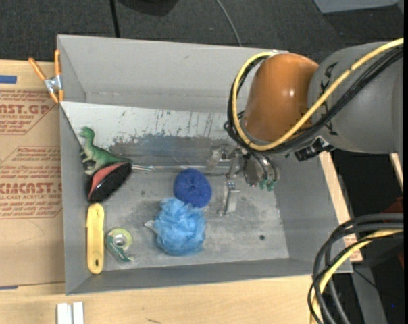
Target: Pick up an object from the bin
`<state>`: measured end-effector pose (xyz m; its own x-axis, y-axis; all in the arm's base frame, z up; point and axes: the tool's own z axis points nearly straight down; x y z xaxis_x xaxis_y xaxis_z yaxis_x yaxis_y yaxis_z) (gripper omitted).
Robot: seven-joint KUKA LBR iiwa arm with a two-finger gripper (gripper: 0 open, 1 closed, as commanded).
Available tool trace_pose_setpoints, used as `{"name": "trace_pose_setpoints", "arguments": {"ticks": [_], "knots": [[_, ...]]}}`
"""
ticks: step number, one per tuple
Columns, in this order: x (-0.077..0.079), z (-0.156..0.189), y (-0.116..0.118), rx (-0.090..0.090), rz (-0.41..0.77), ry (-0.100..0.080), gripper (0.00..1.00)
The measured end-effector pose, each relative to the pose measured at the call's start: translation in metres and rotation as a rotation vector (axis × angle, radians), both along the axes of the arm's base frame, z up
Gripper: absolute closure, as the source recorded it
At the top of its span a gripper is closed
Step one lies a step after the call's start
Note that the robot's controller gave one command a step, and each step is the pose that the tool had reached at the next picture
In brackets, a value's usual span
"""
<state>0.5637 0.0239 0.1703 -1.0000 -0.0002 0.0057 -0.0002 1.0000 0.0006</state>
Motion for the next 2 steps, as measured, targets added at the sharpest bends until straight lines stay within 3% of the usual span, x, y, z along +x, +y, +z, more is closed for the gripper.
{"name": "trace_pose_setpoints", "arguments": {"ticks": [1,2], "knots": [[0.001,0.005,0.0,0.0,0.0,-0.007,0.0],[-0.004,-0.027,0.022,-0.001,0.07,-0.011,0.0]]}}
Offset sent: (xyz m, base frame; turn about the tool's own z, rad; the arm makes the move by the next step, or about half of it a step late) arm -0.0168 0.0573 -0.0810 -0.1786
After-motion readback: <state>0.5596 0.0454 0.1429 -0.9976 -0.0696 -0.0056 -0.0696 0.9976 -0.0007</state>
